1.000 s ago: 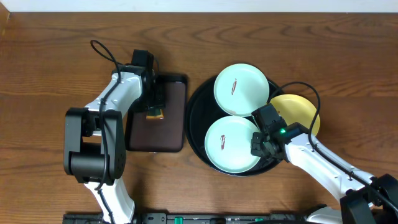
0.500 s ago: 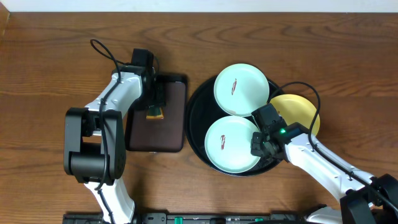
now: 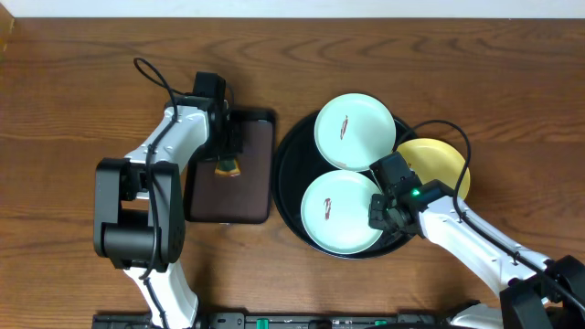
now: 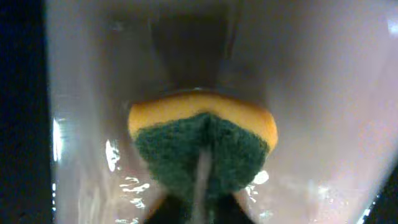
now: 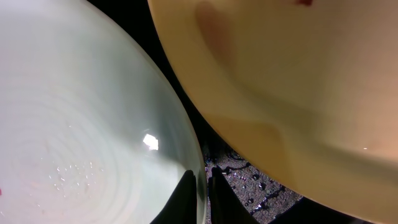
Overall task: Clean dirty plates on tray and stack at the side
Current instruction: 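Lower the left gripper and grasp the green-yellow sponge, then lift the sponge with the left gripper above the small tray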
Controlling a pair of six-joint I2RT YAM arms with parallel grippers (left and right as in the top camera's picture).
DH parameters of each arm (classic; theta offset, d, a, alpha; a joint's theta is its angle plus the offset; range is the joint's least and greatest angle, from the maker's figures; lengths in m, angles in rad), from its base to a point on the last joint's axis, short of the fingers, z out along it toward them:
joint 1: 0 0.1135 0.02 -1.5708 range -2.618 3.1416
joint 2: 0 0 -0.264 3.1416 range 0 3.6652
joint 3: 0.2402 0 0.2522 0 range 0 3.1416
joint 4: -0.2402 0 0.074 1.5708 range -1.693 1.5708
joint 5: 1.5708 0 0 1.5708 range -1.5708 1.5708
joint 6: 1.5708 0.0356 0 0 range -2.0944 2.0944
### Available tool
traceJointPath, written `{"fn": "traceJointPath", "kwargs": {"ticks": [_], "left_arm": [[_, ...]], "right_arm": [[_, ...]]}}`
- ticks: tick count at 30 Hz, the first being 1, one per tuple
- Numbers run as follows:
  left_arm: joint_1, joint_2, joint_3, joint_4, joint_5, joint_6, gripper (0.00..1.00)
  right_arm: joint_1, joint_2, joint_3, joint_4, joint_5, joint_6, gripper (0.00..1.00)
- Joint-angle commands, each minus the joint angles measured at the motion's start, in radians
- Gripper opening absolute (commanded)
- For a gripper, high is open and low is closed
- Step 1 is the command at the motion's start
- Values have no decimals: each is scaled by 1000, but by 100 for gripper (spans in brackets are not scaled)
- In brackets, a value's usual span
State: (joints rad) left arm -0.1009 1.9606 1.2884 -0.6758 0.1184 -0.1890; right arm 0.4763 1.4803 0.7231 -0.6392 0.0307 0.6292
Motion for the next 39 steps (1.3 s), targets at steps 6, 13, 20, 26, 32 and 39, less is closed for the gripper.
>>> {"fn": "traceJointPath", "kwargs": {"ticks": [6,13,20,26,32,39], "left_arm": [[4,-113,10,-14,1,11,7],[3,-377,10,-19,-16,10,7],[-45,-571,7,-26,-156,-12,7],[-143,-620,7,-21,-354,-16,7],[-232,-620,5,19,-549,-51,7],[-209,-605,5,48,-546,-72,7]], "right_arm": [[23,4,-7,0,14,5,8],[23,4,-7,1,14,5,8],[23,4,-7,0,14,5,8],[23,4,-7,0,14,5,8],[23,4,-7,0,14,5,8],[23,4,-7,0,13,5,9]]}}
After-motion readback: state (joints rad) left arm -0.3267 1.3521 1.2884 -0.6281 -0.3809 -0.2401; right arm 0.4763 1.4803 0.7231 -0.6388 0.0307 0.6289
